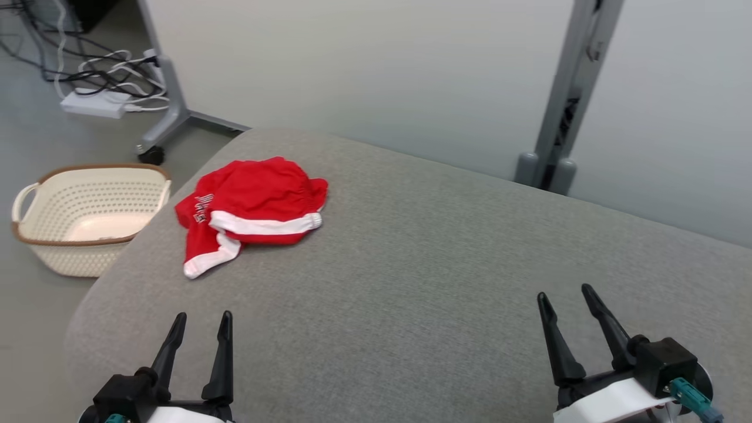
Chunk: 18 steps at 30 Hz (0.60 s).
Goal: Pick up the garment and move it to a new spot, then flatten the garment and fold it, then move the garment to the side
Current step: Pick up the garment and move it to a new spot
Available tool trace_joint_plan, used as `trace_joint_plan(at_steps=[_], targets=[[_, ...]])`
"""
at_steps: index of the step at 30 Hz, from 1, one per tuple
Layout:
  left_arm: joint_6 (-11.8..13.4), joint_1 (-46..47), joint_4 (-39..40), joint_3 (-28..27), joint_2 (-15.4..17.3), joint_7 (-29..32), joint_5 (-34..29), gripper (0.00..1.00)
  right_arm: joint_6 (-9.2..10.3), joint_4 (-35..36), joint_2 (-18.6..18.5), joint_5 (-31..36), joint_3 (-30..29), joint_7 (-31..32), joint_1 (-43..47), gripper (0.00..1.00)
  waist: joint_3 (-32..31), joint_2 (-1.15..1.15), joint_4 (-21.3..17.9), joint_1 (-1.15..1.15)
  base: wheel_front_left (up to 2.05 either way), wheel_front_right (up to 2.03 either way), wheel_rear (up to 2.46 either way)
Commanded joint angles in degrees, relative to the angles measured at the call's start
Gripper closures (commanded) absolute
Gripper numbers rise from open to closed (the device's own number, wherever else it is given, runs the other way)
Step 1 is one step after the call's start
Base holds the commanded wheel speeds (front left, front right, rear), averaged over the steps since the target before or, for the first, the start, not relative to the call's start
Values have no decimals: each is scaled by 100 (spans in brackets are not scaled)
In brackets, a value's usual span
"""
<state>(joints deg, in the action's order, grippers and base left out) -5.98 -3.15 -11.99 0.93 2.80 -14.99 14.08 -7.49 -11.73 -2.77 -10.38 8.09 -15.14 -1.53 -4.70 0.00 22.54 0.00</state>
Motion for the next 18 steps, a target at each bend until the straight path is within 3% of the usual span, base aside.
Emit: trace_joint_plan(at_steps=[1,18], targets=[[-13,-15,11,-48,21,-22,-46,0,-1,-3,-29,-29,35,1,13,0,-36,0,264,0,0,0,0],[178,-103,304,-318,20,-22,186,0,-1,-288,-32,20,558,1,-527,0,255,0,533,0,0,0,0]])
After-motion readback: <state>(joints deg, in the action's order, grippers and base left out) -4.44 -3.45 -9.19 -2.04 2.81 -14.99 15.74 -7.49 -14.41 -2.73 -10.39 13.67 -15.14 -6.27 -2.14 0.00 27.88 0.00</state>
